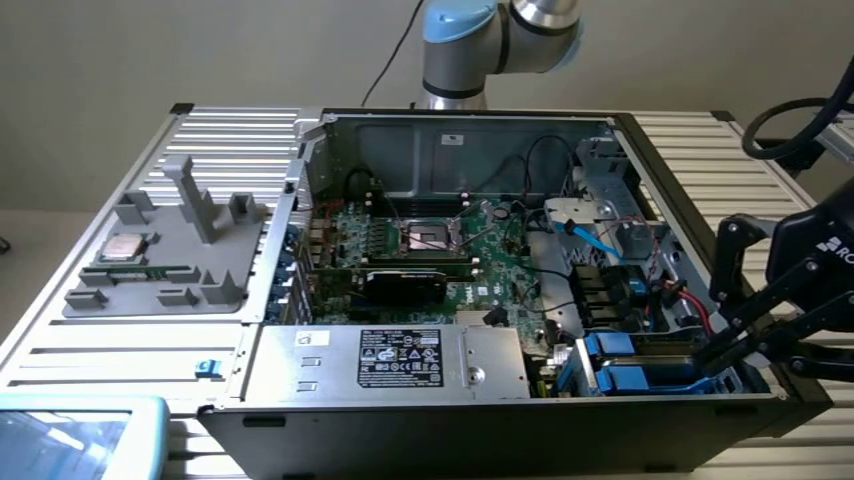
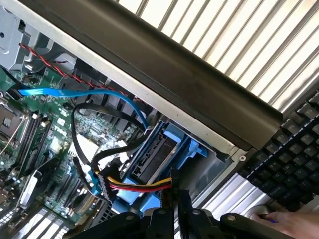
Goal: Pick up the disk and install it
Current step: 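Insert the first disk wire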
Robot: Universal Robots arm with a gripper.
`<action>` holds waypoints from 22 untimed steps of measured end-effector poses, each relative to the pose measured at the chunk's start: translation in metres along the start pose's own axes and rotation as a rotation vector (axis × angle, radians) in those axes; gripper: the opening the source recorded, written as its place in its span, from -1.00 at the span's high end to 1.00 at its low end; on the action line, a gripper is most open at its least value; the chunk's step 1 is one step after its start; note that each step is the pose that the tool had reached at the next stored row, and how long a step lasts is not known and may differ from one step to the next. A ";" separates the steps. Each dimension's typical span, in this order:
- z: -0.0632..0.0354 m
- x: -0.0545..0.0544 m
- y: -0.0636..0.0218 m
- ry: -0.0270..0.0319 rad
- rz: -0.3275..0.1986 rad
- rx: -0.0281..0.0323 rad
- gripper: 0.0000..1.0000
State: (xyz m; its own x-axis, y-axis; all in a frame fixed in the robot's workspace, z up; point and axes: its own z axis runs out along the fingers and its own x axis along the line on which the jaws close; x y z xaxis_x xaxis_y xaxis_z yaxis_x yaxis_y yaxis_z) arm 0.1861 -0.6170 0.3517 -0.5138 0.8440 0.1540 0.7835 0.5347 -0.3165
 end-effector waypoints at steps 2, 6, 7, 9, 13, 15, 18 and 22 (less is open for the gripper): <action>0.0000 0.000 0.0001 -0.0228 0.012 0.0151 0.68; -0.0001 0.001 0.0005 -0.0384 0.020 0.0254 0.68; -0.0002 0.001 0.0010 -0.0409 0.021 0.0270 0.68; -0.0001 0.002 0.0013 -0.0476 0.026 0.0315 0.68; 0.0002 0.002 0.0017 -0.0635 0.039 0.0425 0.68; 0.0003 0.002 0.0017 -0.0669 0.050 0.0455 0.68; 0.0003 0.002 0.0017 -0.0689 0.074 0.0490 0.68; 0.0014 0.002 0.0022 -0.0625 0.104 0.0484 0.68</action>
State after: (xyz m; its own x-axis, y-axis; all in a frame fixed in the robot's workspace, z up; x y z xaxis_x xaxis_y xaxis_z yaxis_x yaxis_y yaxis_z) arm 0.1862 -0.6140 0.3501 -0.4530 0.8895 0.0600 0.8165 0.4410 -0.3727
